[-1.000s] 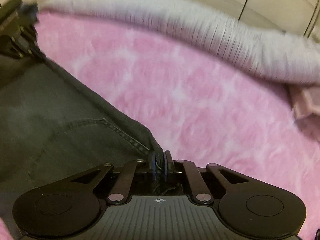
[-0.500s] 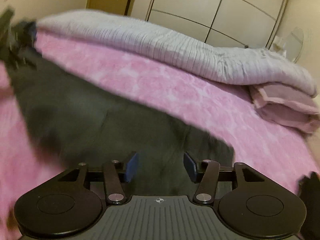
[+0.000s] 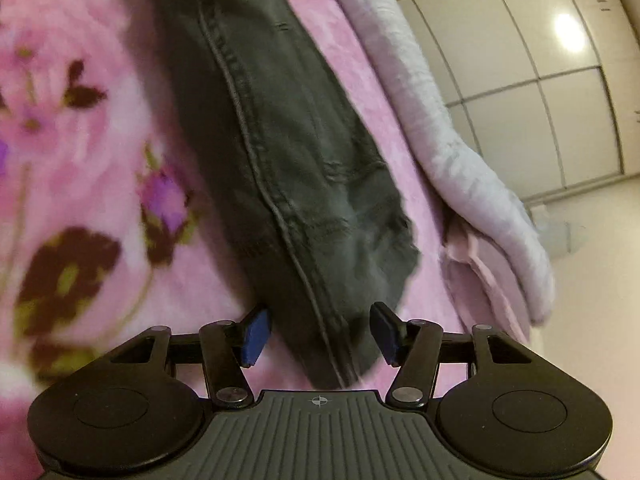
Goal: Fold clothes
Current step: 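Lift the grey jeans at the pocket with the right gripper while the left gripper grasps the hems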
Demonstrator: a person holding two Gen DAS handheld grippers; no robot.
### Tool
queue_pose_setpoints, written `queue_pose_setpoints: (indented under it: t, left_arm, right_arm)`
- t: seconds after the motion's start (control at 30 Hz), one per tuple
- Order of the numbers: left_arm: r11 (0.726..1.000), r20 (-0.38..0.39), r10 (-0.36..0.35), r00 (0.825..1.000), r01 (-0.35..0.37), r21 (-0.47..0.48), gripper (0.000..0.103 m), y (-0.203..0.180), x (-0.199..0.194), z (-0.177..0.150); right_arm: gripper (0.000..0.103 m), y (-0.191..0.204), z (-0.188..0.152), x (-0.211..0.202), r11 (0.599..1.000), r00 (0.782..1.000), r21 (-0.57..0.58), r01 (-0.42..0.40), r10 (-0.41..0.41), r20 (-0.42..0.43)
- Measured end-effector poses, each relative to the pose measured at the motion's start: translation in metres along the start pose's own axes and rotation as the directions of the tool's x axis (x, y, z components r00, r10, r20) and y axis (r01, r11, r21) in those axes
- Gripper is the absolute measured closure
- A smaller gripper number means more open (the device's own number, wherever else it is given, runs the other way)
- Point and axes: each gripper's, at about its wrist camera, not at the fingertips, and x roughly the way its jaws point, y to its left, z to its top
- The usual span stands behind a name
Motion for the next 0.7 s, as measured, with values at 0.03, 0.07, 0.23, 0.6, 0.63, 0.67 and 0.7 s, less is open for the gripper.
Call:
queue_pose_setpoints:
  t: [0.03,0.07,0.23,0.6,0.63,0.67,0.7]
  left_arm:
    - [0.999,0.001,0.022,1.0,-0.022,0.027,0.049,-0.002,0.005,0.001]
    - [0.998,0.005,0.04,0.999,-0.04,0.049,0.045,-0.003,0.01,0.002]
    - [0.996,-0.025,0.034,0.999,-0.031,0.089,0.059,0.004,0.028,0.007]
    - [0.999,0.042,-0.049,0.998,0.049,-0.008,0.056,-0.003,-0.003,0.047]
    - [0.999,0.029,-0.036,0.999,0.036,-0.004,0.053,-0.004,-0.001,0.046]
    - [1.0,0.017,-0.027,0.999,0.027,0.001,0.053,-0.005,0.0,0.043]
    - [1.0,0.002,-0.017,1.0,0.016,0.007,0.053,-0.006,-0.001,0.037]
  right_arm:
    - [0.05,0.002,-0.001,0.005,1.0,1.0,-0.011,0.006,-0.005,0.02]
    - [0.054,0.003,-0.005,0.008,1.0,0.999,-0.015,0.015,-0.015,0.039]
    - [0.074,-0.009,-0.015,0.006,1.0,0.998,-0.029,0.007,-0.005,0.067]
    - [0.077,-0.093,-0.079,0.022,1.0,0.996,-0.02,0.011,-0.013,-0.084]
    - [0.077,-0.088,-0.08,0.024,1.0,0.995,-0.025,-0.005,0.002,-0.096]
    - [0.076,-0.083,-0.08,0.025,1.0,0.994,-0.024,-0.01,0.007,-0.11]
    - [0.073,-0.077,-0.081,0.026,1.0,0.992,-0.022,-0.015,0.012,-0.123]
